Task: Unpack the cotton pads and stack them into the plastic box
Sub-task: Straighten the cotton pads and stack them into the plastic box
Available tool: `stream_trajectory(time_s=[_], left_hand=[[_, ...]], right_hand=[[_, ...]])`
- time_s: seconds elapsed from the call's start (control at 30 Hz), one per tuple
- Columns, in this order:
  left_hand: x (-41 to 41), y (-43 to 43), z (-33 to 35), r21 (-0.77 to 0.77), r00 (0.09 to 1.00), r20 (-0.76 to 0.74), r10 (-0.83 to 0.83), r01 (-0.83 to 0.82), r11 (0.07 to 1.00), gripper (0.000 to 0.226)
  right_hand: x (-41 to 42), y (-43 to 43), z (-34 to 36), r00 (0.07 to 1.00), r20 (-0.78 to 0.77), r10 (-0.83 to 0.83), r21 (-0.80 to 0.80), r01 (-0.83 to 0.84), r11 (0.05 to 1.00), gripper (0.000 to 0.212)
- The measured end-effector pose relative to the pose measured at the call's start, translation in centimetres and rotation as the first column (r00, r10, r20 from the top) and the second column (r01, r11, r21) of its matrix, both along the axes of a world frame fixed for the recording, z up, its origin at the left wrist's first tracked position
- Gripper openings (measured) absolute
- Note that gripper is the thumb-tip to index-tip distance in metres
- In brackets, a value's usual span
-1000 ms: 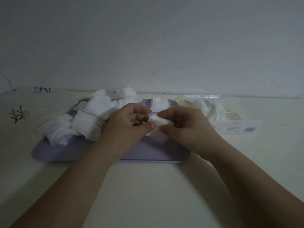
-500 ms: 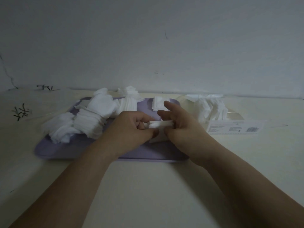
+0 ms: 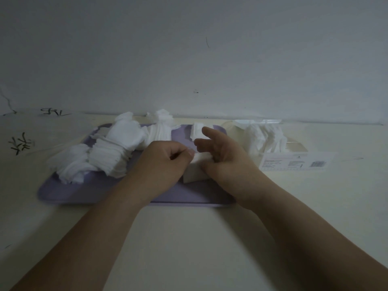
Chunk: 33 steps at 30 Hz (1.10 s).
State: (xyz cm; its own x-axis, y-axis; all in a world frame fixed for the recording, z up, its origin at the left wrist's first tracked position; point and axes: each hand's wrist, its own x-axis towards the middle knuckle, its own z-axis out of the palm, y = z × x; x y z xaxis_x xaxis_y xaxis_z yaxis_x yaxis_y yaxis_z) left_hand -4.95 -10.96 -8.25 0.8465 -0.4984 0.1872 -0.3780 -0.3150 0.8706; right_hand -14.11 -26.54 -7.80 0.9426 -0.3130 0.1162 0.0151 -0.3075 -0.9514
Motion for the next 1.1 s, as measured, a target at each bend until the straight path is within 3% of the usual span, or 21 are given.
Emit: stream_trajectory(time_s=[0.1,0.2,0.3,0.37,0.47,0.57,0.67,0.73,0.83,0.9,0.97,1.1], left_hand=[[-0.1,0.1,0.2,0.005,1.000,0.004,-0.020,0.020,1.000,0.028],[0.5,0.4,0.4,-0.044,0.995,0.008,0.095,-0.094,0.995,0.022],[2.0,1.3,0.0,0.015,0.954,0.233,0.190,-0.199,0.980,0.012],[2.6,1.7,-0.7,0.159,0.934,0.339,0.115,-0.177,0.971,0.014],[2.7,1.5,-1.1,0.332,0.932,0.362,0.000,-0.129,0.935,0.015],[2.5,1.2,-0.7,0.320,0.925,0.381,-0.001,-0.131,0.938,0.019],[2.5,1.1,-0.6,0.314,0.938,0.346,0.027,-0.143,0.939,0.021],[2.5,1.1,-0.7,0.327,0.955,0.293,0.041,-0.140,0.934,0.009],[2.7,1.3,-0.4,0.341,0.985,0.171,0.023,-0.081,0.936,0.040],[2.3,1.5,0.2,0.361,0.995,0.097,0.018,-0.052,0.931,0.042],[2.2,1.7,0.3,0.321,0.998,0.066,0.005,-0.026,0.947,0.016],[1.6,2.2,1.1,0.032,0.997,-0.074,-0.035,0.037,0.999,0.009]], right_hand=[[0.0,-0.4,-0.1,1.000,0.010,-0.005,-0.102,0.006,0.995,0.052],[0.0,-0.4,0.0,0.999,0.020,-0.038,-0.073,0.039,0.997,0.029],[0.1,-0.5,0.0,0.995,0.037,-0.092,-0.032,0.093,0.995,0.027],[0.1,-0.6,-0.1,0.995,0.021,-0.099,-0.018,0.100,0.995,0.023],[0.1,-0.5,-0.2,0.992,0.024,-0.122,-0.046,0.123,0.991,0.018],[0.0,-0.4,0.0,0.986,0.068,-0.152,-0.117,0.159,0.980,0.015],[0.0,-0.7,0.2,0.973,0.119,-0.199,-0.246,0.223,0.943,0.018],[-0.1,-0.6,0.3,0.967,0.126,-0.220,-0.334,0.250,0.909,0.024],[-0.3,-0.4,0.5,0.976,0.082,-0.201,-0.429,0.217,0.877,0.038],[-0.3,-0.4,0.5,0.983,0.049,-0.178,-0.475,0.179,0.862,0.045],[-0.3,-0.6,0.4,0.981,0.044,-0.186,-0.461,0.185,0.868,0.046],[-0.3,-1.4,0.3,0.964,0.027,-0.264,-0.254,0.262,0.931,0.042]])
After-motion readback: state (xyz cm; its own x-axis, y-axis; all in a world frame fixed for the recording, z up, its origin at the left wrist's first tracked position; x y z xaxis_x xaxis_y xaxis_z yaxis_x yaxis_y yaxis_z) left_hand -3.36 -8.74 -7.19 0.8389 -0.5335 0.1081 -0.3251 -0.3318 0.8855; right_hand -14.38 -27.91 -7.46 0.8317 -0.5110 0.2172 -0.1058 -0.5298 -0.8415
